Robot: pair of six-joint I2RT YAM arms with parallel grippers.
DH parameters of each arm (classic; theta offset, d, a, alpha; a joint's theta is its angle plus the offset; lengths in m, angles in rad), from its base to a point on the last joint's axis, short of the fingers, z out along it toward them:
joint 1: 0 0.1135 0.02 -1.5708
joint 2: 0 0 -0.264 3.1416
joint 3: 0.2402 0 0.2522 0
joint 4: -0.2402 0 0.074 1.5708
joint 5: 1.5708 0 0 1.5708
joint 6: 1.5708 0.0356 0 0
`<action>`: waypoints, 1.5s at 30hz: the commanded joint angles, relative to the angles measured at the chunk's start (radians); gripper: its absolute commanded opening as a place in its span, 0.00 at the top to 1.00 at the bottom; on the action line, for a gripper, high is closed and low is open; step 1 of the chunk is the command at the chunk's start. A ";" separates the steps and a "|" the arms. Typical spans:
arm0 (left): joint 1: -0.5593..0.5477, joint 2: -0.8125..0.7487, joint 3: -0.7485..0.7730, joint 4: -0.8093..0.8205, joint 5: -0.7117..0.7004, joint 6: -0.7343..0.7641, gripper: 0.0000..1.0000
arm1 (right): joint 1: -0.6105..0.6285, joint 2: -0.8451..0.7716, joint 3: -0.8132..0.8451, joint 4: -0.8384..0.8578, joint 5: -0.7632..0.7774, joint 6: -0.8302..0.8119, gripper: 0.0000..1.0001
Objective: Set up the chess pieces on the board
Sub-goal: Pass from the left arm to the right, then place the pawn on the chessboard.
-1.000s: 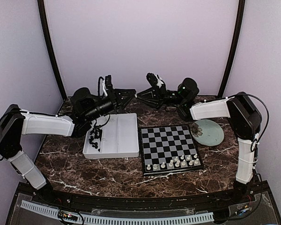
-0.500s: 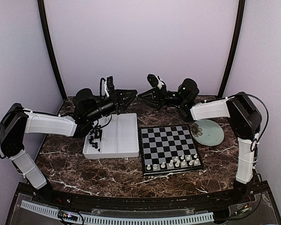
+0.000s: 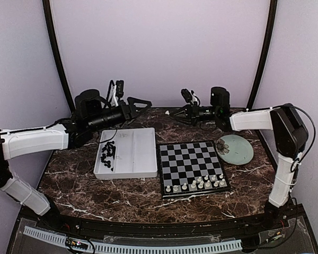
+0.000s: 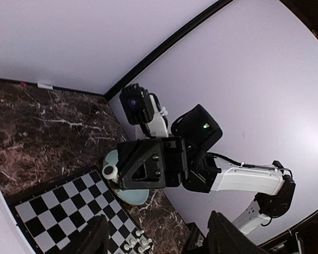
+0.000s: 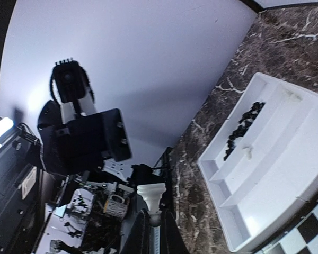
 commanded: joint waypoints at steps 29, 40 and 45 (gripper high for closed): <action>0.104 -0.230 0.026 -0.479 -0.181 0.348 0.33 | 0.298 -0.081 0.268 -1.759 1.037 -1.677 0.97; 0.136 -0.271 -0.002 -0.556 -0.232 0.344 0.32 | 0.405 -0.008 0.266 -1.786 1.148 -1.669 0.95; 0.158 -0.299 -0.032 -0.558 -0.243 0.329 0.30 | 0.427 0.013 0.258 -1.803 1.185 -1.671 0.95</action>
